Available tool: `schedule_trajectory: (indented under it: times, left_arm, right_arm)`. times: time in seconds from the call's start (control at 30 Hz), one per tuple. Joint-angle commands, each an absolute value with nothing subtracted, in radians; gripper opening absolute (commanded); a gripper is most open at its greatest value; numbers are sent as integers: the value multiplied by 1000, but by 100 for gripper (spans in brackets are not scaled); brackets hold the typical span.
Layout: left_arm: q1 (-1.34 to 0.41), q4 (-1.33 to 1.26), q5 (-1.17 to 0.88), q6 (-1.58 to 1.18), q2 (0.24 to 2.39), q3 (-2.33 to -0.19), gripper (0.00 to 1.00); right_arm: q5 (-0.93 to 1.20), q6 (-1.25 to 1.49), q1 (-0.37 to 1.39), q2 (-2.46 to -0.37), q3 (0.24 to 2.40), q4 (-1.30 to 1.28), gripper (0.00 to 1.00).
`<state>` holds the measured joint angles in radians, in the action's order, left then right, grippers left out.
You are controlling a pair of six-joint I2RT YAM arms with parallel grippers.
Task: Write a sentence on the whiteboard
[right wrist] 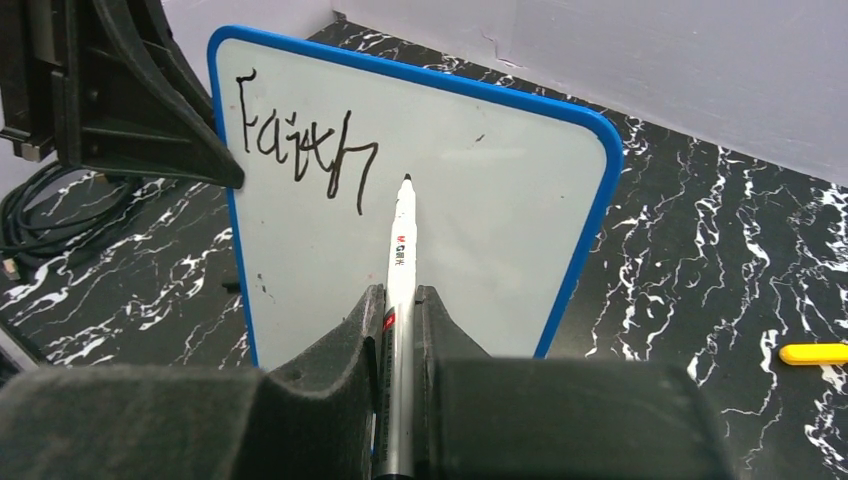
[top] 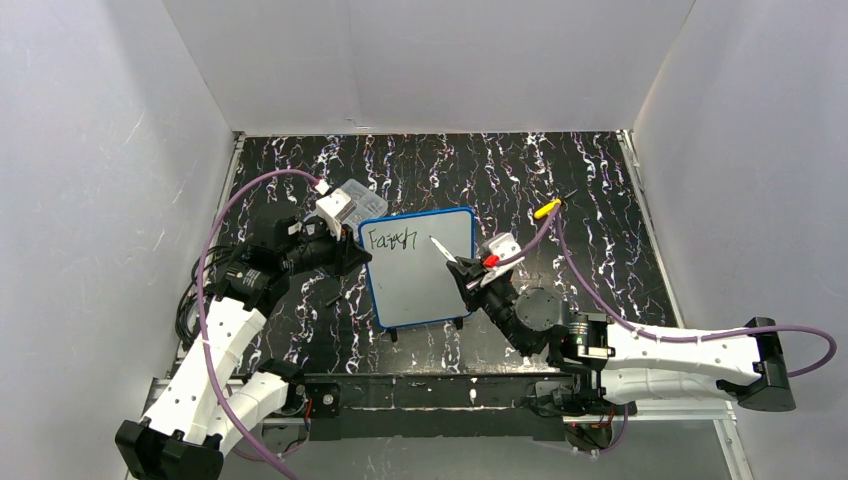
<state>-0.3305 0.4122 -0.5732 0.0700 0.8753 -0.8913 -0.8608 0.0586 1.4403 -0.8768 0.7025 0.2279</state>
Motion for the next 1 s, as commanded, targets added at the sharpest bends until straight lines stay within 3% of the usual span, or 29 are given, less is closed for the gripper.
schedule_trajectory:
  times: [0.0, 0.63, 0.97]
  left_arm:
    - [-343, 467, -562, 91, 894, -864, 0]
    - [-342, 467, -563, 92, 890, -866, 0]
    - [-342, 468, -564, 92, 888, -865, 0]
  right_arm:
    - [-930, 18, 1437, -893, 703, 267, 1]
    - [-926, 126, 1437, -918, 705, 117, 1]
    - [-886, 7, 1437, -866, 696, 310, 1]
